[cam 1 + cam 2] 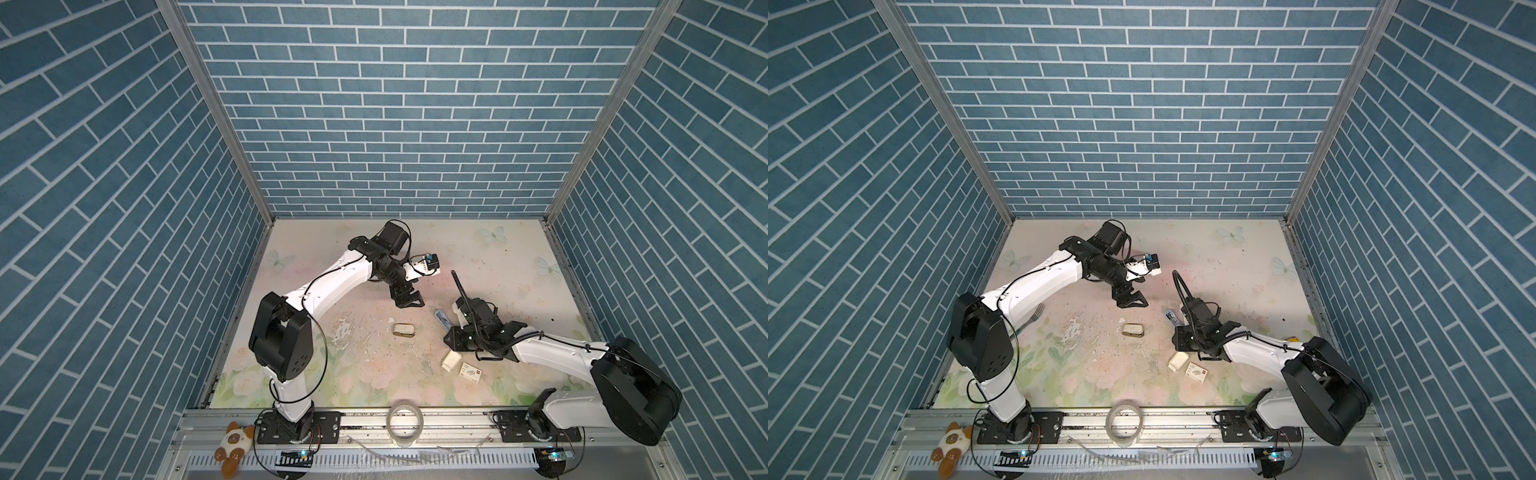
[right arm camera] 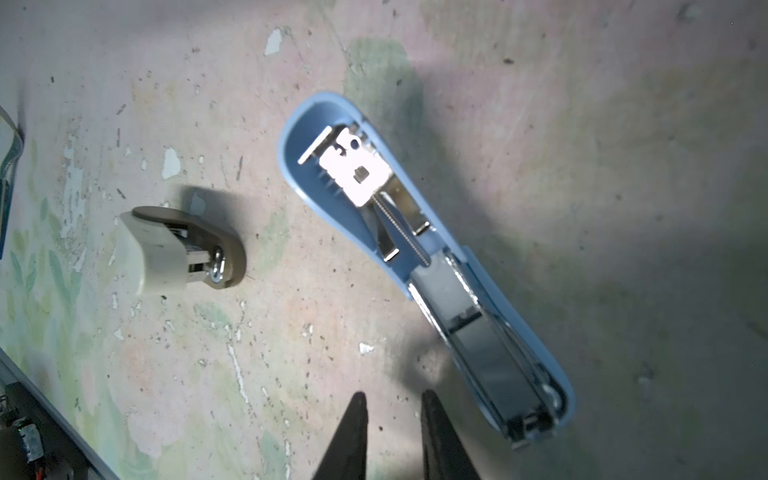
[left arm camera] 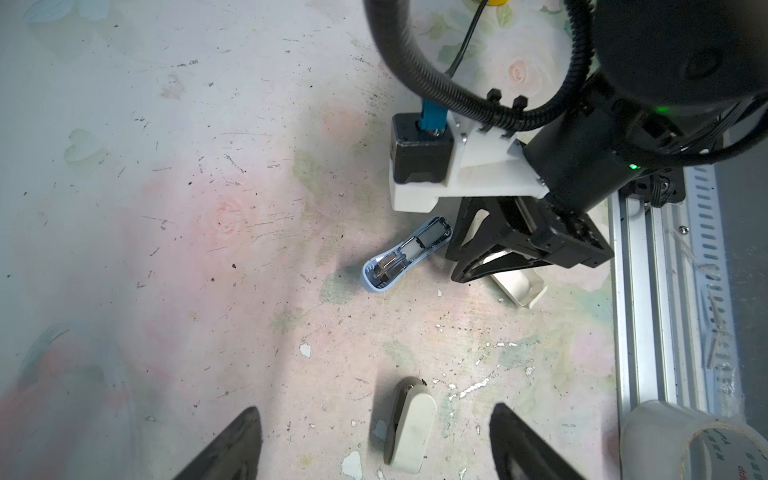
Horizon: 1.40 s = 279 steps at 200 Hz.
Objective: Load the staples into the stapler
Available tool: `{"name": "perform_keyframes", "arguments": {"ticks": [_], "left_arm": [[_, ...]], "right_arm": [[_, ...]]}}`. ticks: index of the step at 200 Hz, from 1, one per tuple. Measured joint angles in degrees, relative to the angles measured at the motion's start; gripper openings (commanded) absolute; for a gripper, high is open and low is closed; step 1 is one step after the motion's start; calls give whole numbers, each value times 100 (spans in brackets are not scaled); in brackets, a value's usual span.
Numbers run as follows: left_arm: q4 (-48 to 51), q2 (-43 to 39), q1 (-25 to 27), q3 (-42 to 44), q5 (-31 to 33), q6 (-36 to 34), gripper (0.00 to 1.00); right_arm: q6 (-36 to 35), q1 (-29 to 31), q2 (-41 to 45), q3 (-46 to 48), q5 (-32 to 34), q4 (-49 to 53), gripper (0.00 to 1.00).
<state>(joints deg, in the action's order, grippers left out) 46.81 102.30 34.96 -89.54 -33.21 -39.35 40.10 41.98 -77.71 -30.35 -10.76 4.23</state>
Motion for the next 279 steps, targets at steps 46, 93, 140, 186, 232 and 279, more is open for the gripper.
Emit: {"name": "perform_keyframes", "arguments": {"ticks": [46, 93, 140, 186, 232, 279], "left_arm": [[-168, 83, 103, 122, -11, 0, 87], [-284, 251, 345, 304, 48, -4, 87], [-468, 299, 527, 433, 164, -7, 86], [-776, 678, 898, 667, 492, 249, 82], [-1099, 667, 1119, 1161, 713, 802, 82], [-1233, 299, 1119, 1296, 841, 1034, 82]], "right_arm": [[15, -120, -68, 0, 90, 20, 25], [15, -302, -66, 0, 157, 28, 25], [15, -343, -66, 0, 153, 22, 25], [63, -411, 173, 9, 85, 90, 26], [151, -575, 789, 9, -72, 275, 24], [212, -588, 662, 101, -278, 385, 21]]}}
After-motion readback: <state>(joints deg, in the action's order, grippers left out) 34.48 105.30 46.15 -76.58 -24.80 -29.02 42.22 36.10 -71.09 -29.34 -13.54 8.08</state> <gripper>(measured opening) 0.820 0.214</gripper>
